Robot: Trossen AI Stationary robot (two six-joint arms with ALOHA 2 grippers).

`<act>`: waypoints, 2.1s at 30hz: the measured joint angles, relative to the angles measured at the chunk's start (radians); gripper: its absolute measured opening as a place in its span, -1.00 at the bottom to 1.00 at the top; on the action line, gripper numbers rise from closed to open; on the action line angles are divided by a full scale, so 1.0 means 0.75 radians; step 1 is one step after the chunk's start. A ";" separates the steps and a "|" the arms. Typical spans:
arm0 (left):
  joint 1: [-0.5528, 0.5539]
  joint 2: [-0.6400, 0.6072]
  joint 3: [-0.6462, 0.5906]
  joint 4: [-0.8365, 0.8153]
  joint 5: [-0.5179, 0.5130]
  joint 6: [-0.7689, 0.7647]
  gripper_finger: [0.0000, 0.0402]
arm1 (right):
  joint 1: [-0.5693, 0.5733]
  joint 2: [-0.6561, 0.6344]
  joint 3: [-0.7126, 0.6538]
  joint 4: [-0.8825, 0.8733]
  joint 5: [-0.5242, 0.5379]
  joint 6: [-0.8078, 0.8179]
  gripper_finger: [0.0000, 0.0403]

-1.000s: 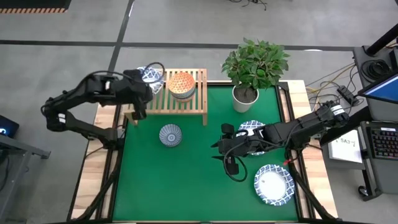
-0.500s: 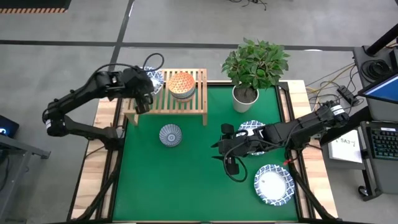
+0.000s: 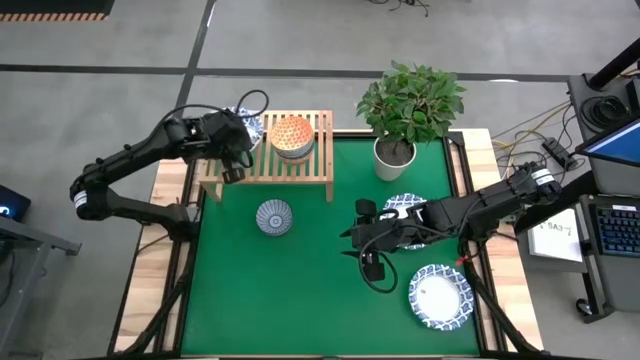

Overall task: Place and stack bowls onto a shelf
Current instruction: Stack the center white bowl on top of the other white bowl on the shelf, then stack the top white bowl on top of the other white bowl on the shelf

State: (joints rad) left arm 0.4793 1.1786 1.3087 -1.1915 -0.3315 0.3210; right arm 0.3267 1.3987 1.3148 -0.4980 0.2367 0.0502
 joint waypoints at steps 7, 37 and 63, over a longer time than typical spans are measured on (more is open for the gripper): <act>-0.003 -0.003 0.047 -0.005 -0.001 -0.009 -0.95 | 0.000 0.000 -0.003 0.000 0.000 -0.002 -0.11; -0.026 0.129 0.101 -0.092 -0.304 -0.035 -0.71 | 0.000 0.000 -0.003 0.002 -0.001 0.003 -0.11; -0.051 0.060 0.309 -0.100 0.439 -0.285 0.09 | 0.000 0.000 -0.003 0.019 -0.001 0.010 -0.11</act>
State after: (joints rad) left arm 0.4409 1.2233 1.5407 -1.2667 -0.0026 0.1070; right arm 0.3267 1.3987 1.3125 -0.4836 0.2359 0.0578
